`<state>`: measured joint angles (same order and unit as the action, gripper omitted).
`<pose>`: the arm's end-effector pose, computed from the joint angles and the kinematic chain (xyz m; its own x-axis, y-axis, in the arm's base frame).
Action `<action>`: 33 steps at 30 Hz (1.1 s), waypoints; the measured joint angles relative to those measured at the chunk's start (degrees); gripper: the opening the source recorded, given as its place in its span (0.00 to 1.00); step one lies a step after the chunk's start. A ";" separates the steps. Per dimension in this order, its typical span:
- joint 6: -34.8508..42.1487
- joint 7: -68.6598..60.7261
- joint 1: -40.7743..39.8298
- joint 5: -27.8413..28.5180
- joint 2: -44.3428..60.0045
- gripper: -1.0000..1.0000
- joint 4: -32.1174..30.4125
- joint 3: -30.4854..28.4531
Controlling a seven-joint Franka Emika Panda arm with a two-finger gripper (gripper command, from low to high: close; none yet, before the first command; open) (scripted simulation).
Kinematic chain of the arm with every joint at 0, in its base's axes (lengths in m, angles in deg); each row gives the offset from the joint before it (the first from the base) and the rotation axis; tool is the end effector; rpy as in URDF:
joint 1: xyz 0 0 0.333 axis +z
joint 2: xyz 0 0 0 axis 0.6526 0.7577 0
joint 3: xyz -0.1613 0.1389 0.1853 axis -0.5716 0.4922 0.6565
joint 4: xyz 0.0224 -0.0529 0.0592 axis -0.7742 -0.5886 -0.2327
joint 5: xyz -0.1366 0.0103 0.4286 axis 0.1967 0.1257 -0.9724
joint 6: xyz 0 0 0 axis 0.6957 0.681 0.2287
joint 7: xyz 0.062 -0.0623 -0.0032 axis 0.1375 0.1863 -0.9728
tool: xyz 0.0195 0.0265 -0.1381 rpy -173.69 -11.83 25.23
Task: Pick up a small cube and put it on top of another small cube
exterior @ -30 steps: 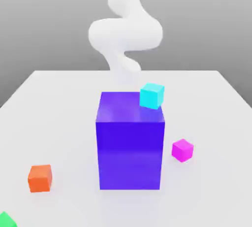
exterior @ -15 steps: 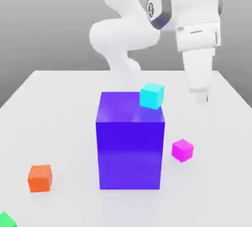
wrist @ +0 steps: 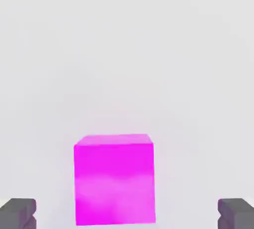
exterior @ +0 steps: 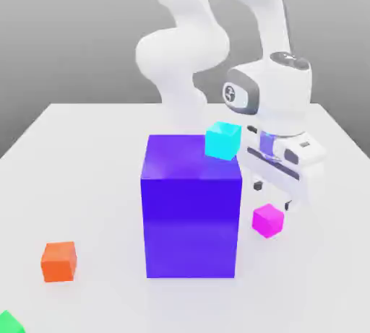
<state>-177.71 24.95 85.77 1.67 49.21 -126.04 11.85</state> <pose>0.2448 0.1893 0.0447 0.1741 0.9847 0.0092 0.9847 -0.1741 -0.0067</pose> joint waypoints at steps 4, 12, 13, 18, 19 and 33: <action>-6.68 -3.61 -7.12 -4.70 8.24 0.50 1.51 8.32; -10.65 -3.59 -7.97 -4.66 13.21 0.00 2.36 9.11; -10.23 -3.59 -8.14 -4.64 12.67 0.00 2.27 9.27; -3.00 -1.74 -7.28 -2.15 3.83 0.00 0.65 7.76; -1.34 -0.65 -7.65 -0.64 1.78 0.00 0.25 7.50; 17.08 23.48 -20.92 -5.55 1.89 0.00 17.48 2.77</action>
<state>-160.63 48.43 64.86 -3.87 51.10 -108.55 14.62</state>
